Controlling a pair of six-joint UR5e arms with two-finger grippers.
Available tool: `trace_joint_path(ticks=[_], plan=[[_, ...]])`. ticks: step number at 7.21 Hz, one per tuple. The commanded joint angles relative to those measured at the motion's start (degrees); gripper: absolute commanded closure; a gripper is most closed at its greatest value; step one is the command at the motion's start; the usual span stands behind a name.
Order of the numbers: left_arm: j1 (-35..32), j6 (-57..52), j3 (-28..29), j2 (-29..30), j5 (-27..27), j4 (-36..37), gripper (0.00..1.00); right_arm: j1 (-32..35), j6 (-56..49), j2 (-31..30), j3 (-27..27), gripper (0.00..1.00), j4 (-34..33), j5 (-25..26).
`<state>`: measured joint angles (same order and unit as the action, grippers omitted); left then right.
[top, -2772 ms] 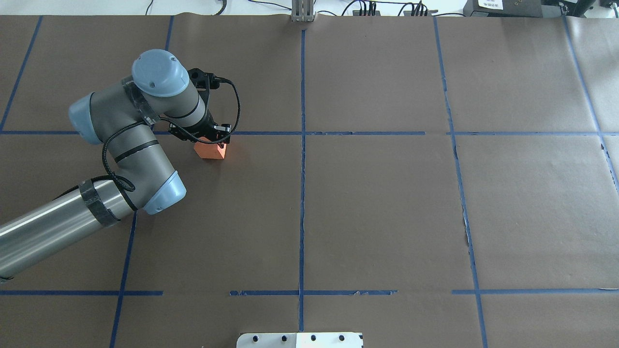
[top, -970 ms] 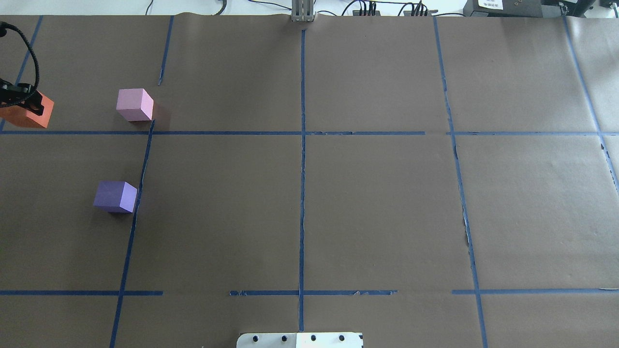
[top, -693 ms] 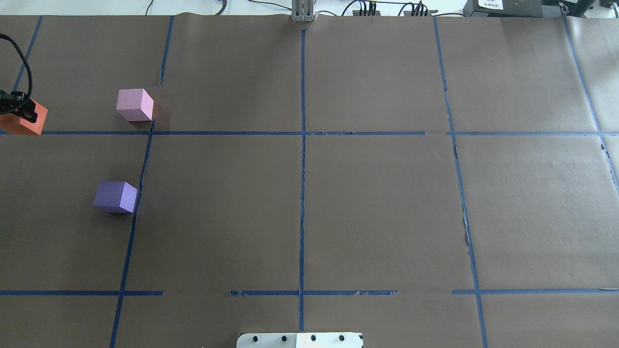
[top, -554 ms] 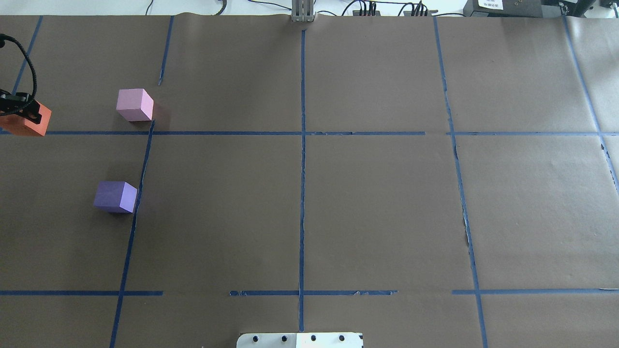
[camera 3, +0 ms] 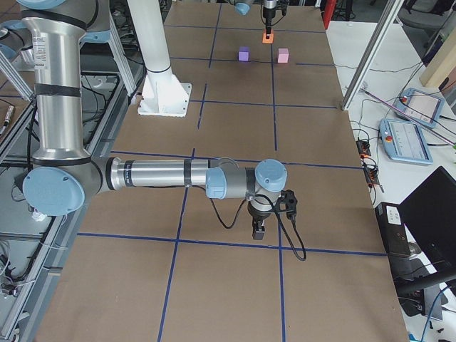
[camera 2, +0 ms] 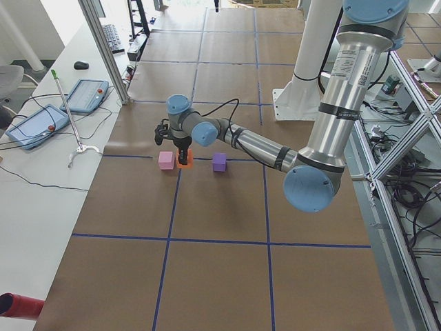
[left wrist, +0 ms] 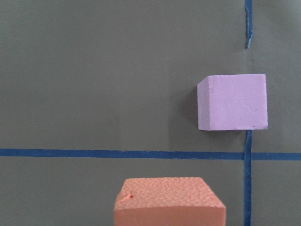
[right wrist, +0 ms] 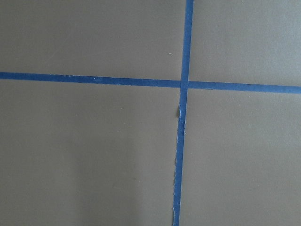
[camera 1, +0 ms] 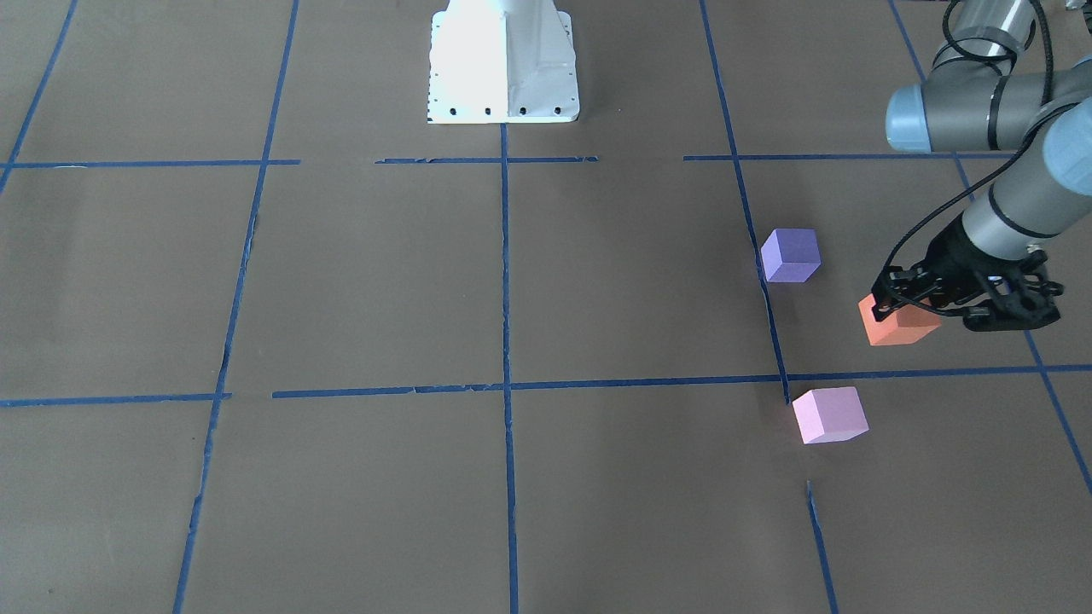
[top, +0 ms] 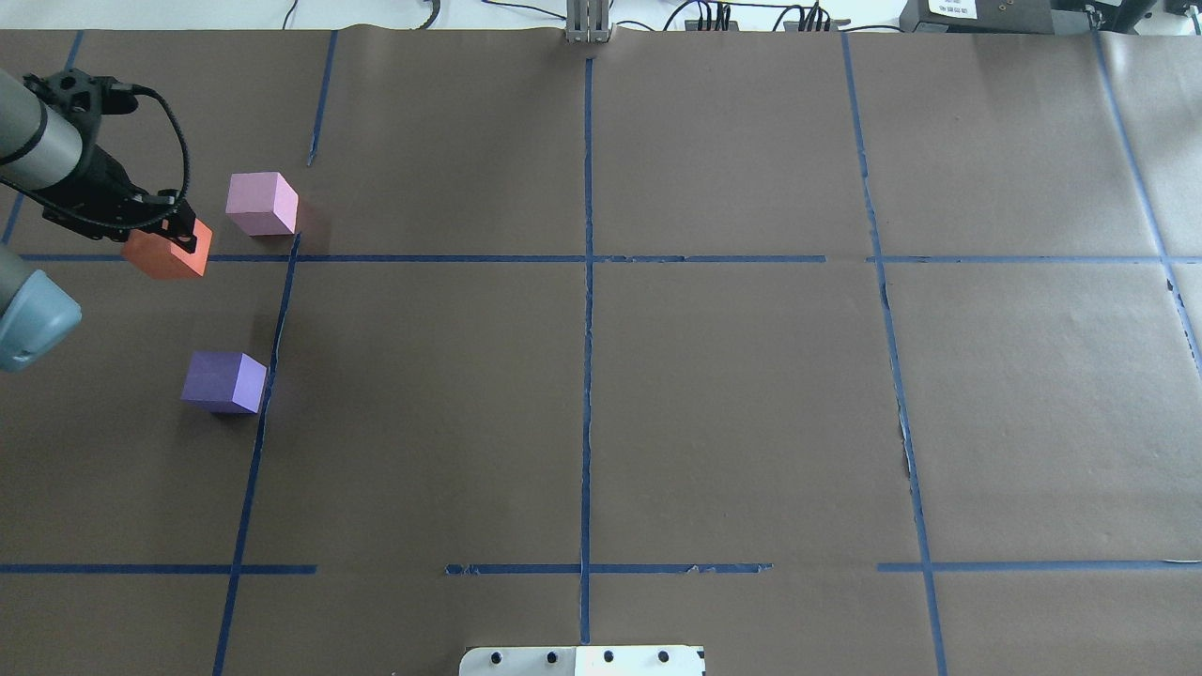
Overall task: Arrange blocks in a line
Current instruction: 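Carry the orange cube back between the pink and purple cubes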
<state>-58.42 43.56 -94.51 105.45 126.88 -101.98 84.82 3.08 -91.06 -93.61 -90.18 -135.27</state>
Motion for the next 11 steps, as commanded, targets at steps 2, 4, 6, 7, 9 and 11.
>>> trace_joint_path(ticks=[2, 4, 6, 7, 9, 11], plan=[[4.97, 0.91, 3.18, 1.78, -0.32, -1.73, 0.75, 0.00, 0.00, 0.00, 0.00, 0.00, 0.00, 0.00], [5.24, 1.09, 7.20, 3.35, -0.32, -3.74, 0.75, 0.00, 0.00, 0.00, 0.00, 0.00, 0.00, 0.00], [6.30, 3.19, 8.02, 3.98, -0.32, -4.28, 0.75, 0.00, 0.00, 0.00, 0.00, 0.00, -0.09, 0.00], [6.47, 3.20, 8.11, 3.98, -0.32, -4.28, 0.75, 0.00, 0.00, 0.00, 0.00, 0.00, 0.00, 0.00], [6.48, 3.29, 8.20, 3.80, -0.41, -4.28, 0.73, 0.00, 0.00, 0.00, 0.00, 0.00, 0.00, 0.00], [6.48, 3.29, 8.28, 3.71, -0.32, -4.28, 0.72, 0.00, 0.00, 0.00, 0.00, 0.00, 0.00, 0.00]])
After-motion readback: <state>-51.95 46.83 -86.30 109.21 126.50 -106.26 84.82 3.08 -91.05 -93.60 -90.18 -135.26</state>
